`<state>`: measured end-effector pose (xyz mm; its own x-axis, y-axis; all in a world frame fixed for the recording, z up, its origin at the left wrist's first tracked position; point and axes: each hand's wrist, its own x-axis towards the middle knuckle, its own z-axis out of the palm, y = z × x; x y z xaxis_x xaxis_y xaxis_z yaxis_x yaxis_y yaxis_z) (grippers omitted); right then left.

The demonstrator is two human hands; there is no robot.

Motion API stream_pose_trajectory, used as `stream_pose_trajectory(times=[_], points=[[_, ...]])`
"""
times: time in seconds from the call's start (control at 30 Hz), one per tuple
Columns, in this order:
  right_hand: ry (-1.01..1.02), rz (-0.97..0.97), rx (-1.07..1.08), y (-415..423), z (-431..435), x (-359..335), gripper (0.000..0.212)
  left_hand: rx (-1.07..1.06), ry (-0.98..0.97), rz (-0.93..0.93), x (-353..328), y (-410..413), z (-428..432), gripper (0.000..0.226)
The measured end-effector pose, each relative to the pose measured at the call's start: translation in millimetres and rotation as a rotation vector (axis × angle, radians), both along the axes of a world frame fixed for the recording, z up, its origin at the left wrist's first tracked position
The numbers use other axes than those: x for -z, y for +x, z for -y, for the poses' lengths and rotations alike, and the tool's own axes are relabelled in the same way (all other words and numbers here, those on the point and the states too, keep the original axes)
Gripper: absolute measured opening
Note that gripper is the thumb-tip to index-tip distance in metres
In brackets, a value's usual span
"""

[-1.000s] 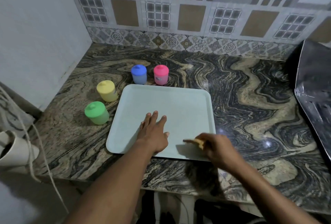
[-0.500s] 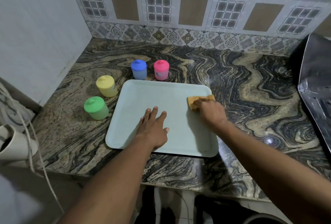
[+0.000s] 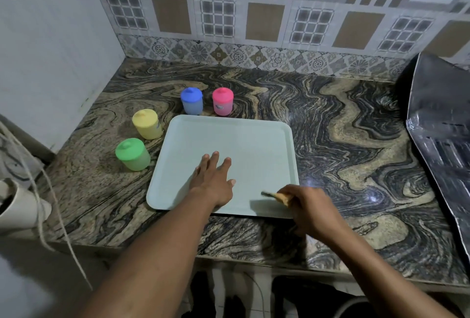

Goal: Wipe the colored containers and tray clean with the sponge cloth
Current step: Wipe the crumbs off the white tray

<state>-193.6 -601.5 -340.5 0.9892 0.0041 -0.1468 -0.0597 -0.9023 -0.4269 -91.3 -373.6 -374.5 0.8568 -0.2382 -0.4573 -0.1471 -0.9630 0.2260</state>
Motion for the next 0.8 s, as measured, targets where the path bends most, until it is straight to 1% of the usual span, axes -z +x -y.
stream_pose_trajectory(times=[0.07,0.1,0.13,0.17,0.2,0.23,0.27,0.33,0.4,0.47,0.57,0.7,0.8], points=[[0.002,0.064,0.027,7,2,-6,0.028,0.031,0.01,-0.048,-6,5,-3,0.07],[-0.028,0.08,0.024,9,1,-6,0.026,0.043,0.008,-0.038,-10,7,-7,0.072],[-0.064,0.087,0.009,9,0,-6,0.027,0.036,0.009,0.025,-14,7,-12,0.072],[-0.103,0.09,-0.021,7,-2,-4,0.029,-0.01,0.029,0.142,-16,6,-18,0.072],[-0.136,0.078,-0.051,5,-6,0,0.031,-0.098,0.082,0.278,-21,4,-29,0.07],[-0.167,0.054,-0.07,1,-10,5,0.033,-0.21,0.139,0.365,-25,0,-41,0.068],[-0.203,0.028,-0.076,-3,-16,10,0.034,-0.32,0.179,0.367,-28,-3,-56,0.066],[-0.29,0.016,-0.073,-13,-27,18,0.037,-0.475,0.191,0.254,-30,-7,-85,0.057],[-0.365,0.044,-0.029,-23,-36,24,0.039,-0.522,0.162,0.171,-28,-9,-108,0.038],[-0.407,0.035,0.035,-29,-46,29,0.035,-0.53,0.102,0.123,-26,-7,-123,0.027],[-0.439,0.004,0.101,-38,-70,32,0.027,-0.499,0.053,0.071,-21,3,-135,0.024],[-0.431,0.075,0.112,-46,-107,32,0.028,-0.503,0.034,0.033,-19,15,-140,0.016],[-0.376,0.113,0.078,-42,-136,32,0.029,-0.505,0.025,0.017,-19,19,-139,0.017]])
